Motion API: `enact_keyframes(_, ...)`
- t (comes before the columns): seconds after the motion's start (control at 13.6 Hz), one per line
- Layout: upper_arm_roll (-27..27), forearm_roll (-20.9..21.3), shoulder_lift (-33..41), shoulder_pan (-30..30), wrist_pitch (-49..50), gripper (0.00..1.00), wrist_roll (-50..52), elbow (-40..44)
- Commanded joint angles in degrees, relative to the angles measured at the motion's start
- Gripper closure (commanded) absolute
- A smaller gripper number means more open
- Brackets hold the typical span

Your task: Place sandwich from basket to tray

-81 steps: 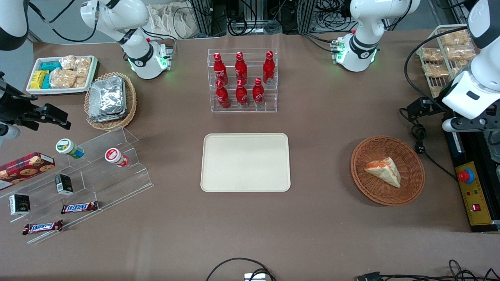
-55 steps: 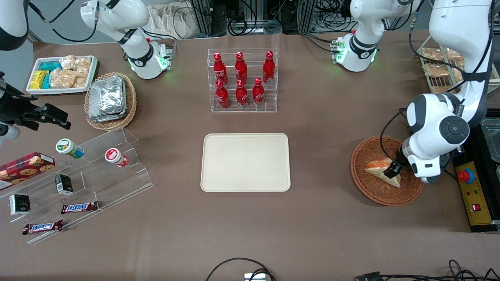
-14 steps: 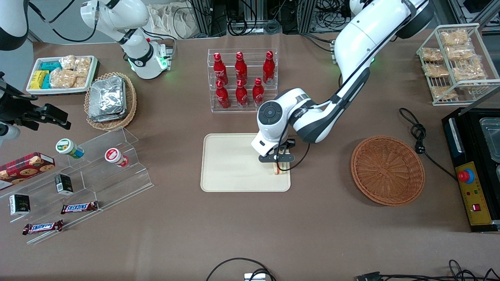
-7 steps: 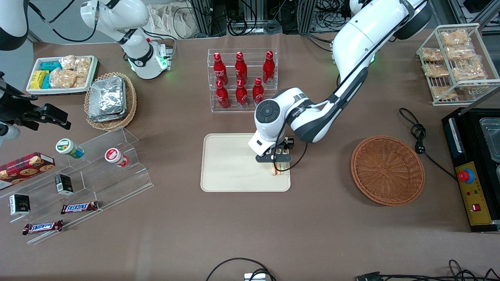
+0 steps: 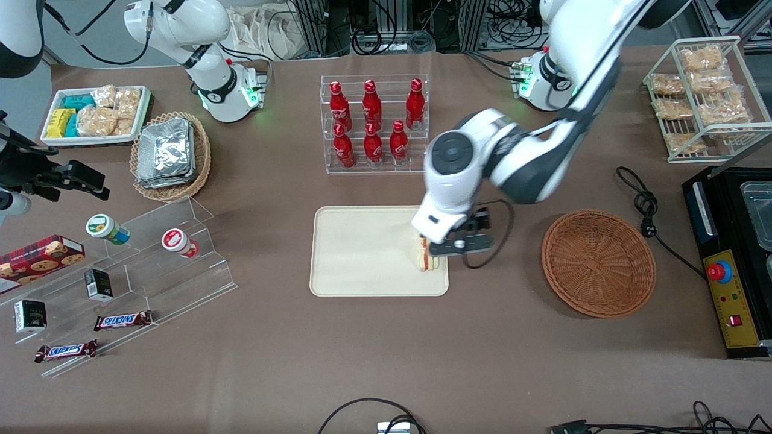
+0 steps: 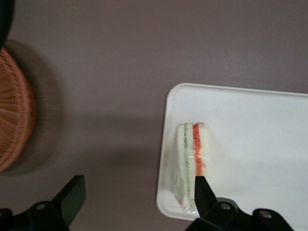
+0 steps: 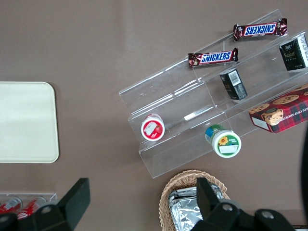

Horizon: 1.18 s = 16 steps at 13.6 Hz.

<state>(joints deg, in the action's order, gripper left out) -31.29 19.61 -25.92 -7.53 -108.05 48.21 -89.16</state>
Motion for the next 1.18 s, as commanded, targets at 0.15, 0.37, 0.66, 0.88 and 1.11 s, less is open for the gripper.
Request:
enact_keyframes(0.15, -0.17, -7.48, 10.96, 11.99, 10.38, 0.00, -18.55, -2.34)
enact_keyframes(0.37, 1.13, -8.27, 14.48, 16.05, 12.95, 0.00, -25.16, -2.25)
enact_keyframes(0.66, 19.03, -18.89, 20.62, 11.40, 14.27, 0.00, -42.20, -1.63)
enact_keyframes(0.88, 20.57, -18.47, 21.79, 10.78, 17.00, 0.00, -43.81, -1.46)
enact_keyframes(1.11, 20.48, -17.86, 21.35, 10.60, 16.56, 0.00, -43.46, -1.90)
